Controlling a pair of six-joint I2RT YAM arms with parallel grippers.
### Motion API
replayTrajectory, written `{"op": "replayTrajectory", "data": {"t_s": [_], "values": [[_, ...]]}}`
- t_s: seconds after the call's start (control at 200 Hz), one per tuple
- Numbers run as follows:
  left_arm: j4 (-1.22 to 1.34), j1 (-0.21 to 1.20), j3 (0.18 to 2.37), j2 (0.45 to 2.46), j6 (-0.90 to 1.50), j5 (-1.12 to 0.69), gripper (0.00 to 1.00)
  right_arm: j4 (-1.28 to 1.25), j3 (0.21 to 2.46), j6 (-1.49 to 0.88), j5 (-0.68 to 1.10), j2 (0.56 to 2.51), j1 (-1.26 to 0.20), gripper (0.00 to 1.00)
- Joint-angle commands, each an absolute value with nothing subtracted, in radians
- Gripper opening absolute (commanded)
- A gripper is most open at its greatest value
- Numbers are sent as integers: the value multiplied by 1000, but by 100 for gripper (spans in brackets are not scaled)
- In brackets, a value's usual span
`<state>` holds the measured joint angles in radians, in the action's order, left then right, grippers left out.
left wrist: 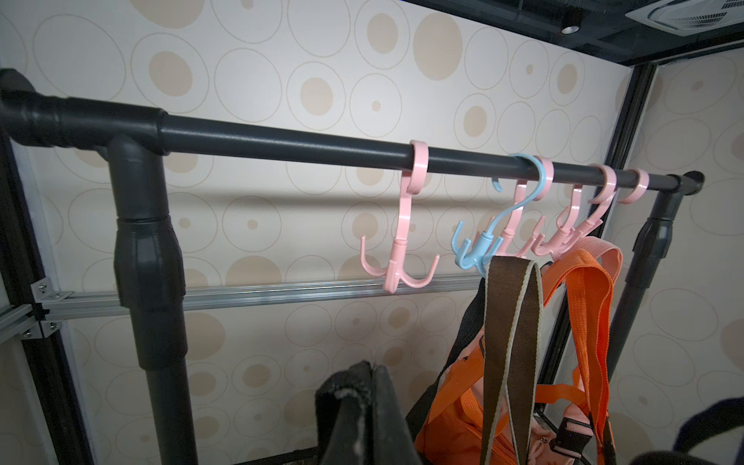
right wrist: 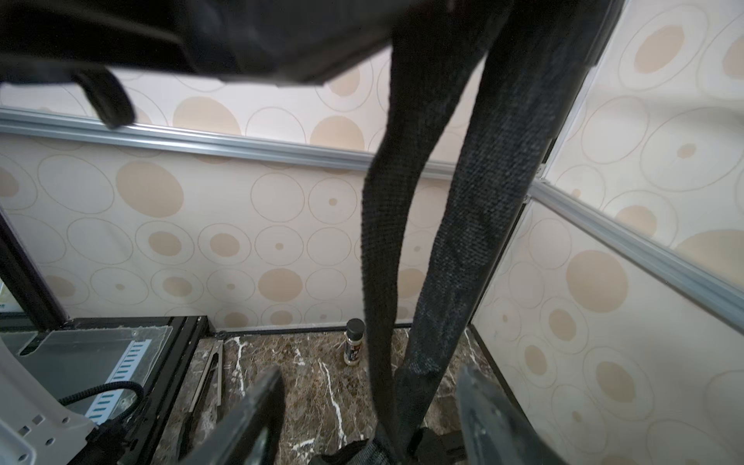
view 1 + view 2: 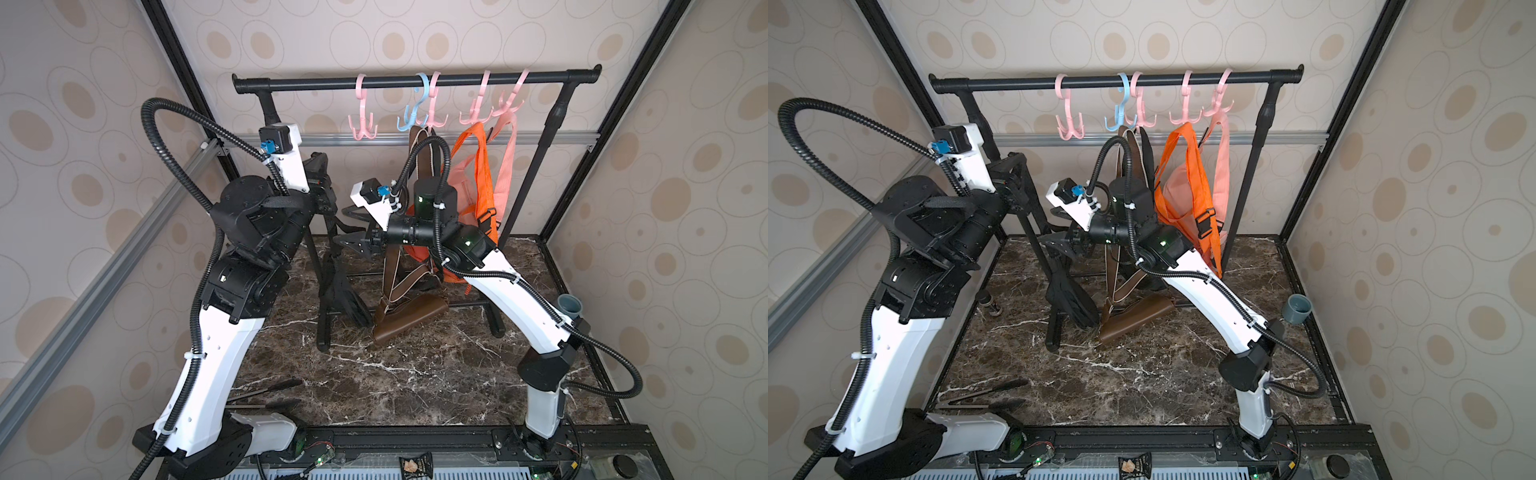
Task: Hang the bag on a hook
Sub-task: Pick up the bag from the center of the board.
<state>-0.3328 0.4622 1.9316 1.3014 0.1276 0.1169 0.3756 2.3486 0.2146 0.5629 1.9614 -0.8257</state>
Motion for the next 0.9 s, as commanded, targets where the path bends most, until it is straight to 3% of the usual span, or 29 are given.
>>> {"op": "replayTrajectory", "data": {"t_s": [0.0,0.26,0.38,0.475,0.81,0.895], "values": [[-325,465,1963,1292,120,112,0,443,2428,238,603,1991,-832,55],[-316,466,1949,1288,92,148,0,419,2354,258,559,1907,-833,0],[-305,466,1936,1280,55,206,0,338,2219,285,514,1797,-832,0],[-316,464,1965,1300,37,228,0,344,2236,293,478,1768,-827,0],[-336,464,2131,1433,-46,341,0,421,2838,25,528,2028,-669,0],[-346,464,2196,1482,-60,355,0,359,2831,-23,551,2026,-655,0]]}}
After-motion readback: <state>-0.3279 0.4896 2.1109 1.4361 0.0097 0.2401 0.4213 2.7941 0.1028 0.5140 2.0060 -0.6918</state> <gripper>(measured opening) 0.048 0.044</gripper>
